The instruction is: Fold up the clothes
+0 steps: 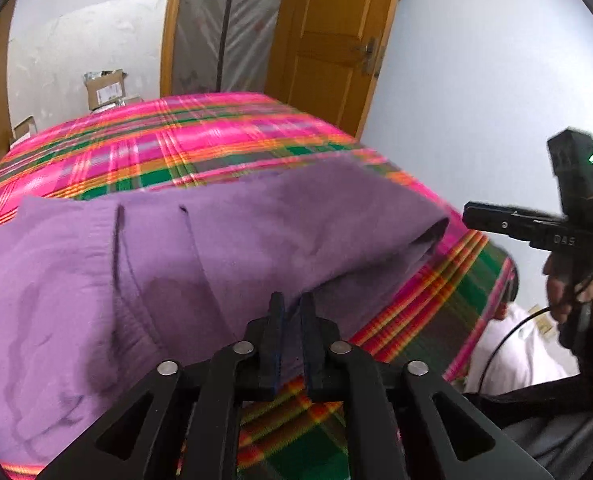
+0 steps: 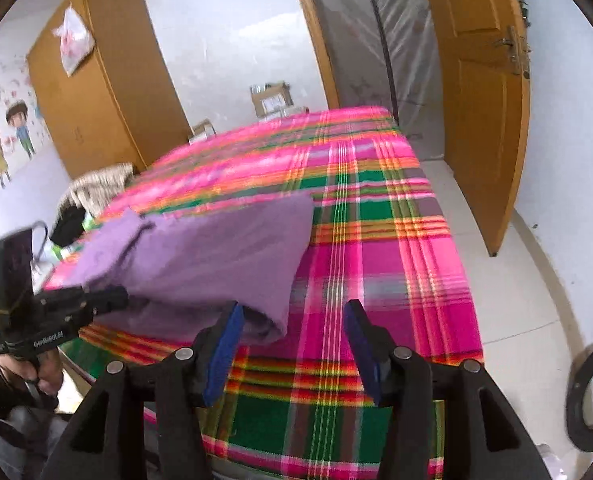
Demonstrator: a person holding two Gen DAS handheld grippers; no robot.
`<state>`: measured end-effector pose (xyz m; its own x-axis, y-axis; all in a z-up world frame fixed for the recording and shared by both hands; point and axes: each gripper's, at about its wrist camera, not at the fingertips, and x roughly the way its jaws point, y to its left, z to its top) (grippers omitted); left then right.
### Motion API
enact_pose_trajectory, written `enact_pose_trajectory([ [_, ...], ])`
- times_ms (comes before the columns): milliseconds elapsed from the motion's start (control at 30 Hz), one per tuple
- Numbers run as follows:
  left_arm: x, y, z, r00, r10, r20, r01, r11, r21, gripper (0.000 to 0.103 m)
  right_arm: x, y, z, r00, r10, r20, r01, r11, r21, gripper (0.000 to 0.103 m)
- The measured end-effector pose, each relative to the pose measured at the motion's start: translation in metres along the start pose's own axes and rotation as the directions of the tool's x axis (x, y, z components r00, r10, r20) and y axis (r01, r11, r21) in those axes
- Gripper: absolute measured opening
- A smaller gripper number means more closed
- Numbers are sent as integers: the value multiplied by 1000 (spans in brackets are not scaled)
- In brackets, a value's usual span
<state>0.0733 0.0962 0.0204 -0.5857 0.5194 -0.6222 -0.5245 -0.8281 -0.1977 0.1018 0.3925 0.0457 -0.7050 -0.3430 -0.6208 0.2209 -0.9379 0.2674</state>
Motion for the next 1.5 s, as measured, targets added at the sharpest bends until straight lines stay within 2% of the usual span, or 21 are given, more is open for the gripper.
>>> enact_pose_trajectory([
  [100,-10,11,4,999,20,47,-17,998,-67,37,2,-2,5,999,37,27,-38,998,44,53],
  [133,-9,16,7,998,39,48,-34,995,-98,48,5,-1,7,999,42,30,-44,998,52,53],
  [200,-1,26,9,997,77,20,-73,985,-154,54,12,1,9,998,52,26,-53,997,57,53],
  [300,11,34,13,996,86,-6,-86,975,-203,54,22,6,9,998,65,15,-66,996,56,53],
  [433,26,34,22,996,80,-33,-85,975,-205,54,35,12,11,997,82,0,-82,995,54,53],
  [533,39,26,24,995,71,-68,-82,981,-177,54,37,12,9,997,83,-4,-83,995,57,53],
  [600,47,20,23,993,91,-78,-102,984,-145,54,38,11,8,997,80,-7,-80,995,63,53],
  [667,49,12,23,990,121,-75,-129,986,-108,33,39,9,8,997,79,-8,-79,995,67,53],
  [700,50,11,24,991,110,-76,-117,988,-104,15,39,8,8,997,79,-8,-78,995,68,53],
  [800,50,10,25,992,101,-71,-108,990,-91,12,38,8,9,997,80,-5,-79,994,69,53],
  [1033,33,18,41,993,121,-7,-121,990,-70,11,36,8,13,996,85,8,-86,994,67,53],
  [1100,35,23,39,993,108,-46,-111,991,-74,13,38,8,12,997,83,1,-83,994,70,53],
  [1200,33,38,32,988,134,-76,-143,982,-127,19,38,8,12,997,73,4,-74,995,71,53],
  [1367,4,56,35,976,219,-4,-215,955,-205,21,39,11,13,999,45,15,-46,998,53,53],
  [1467,-7,56,38,976,213,33,-201,954,-225,21,42,16,14,999,46,12,-47,998,32,51],
  [1500,-9,53,37,980,194,39,-181,959,-217,21,42,20,14,998,58,13,-58,998,20,46],
])
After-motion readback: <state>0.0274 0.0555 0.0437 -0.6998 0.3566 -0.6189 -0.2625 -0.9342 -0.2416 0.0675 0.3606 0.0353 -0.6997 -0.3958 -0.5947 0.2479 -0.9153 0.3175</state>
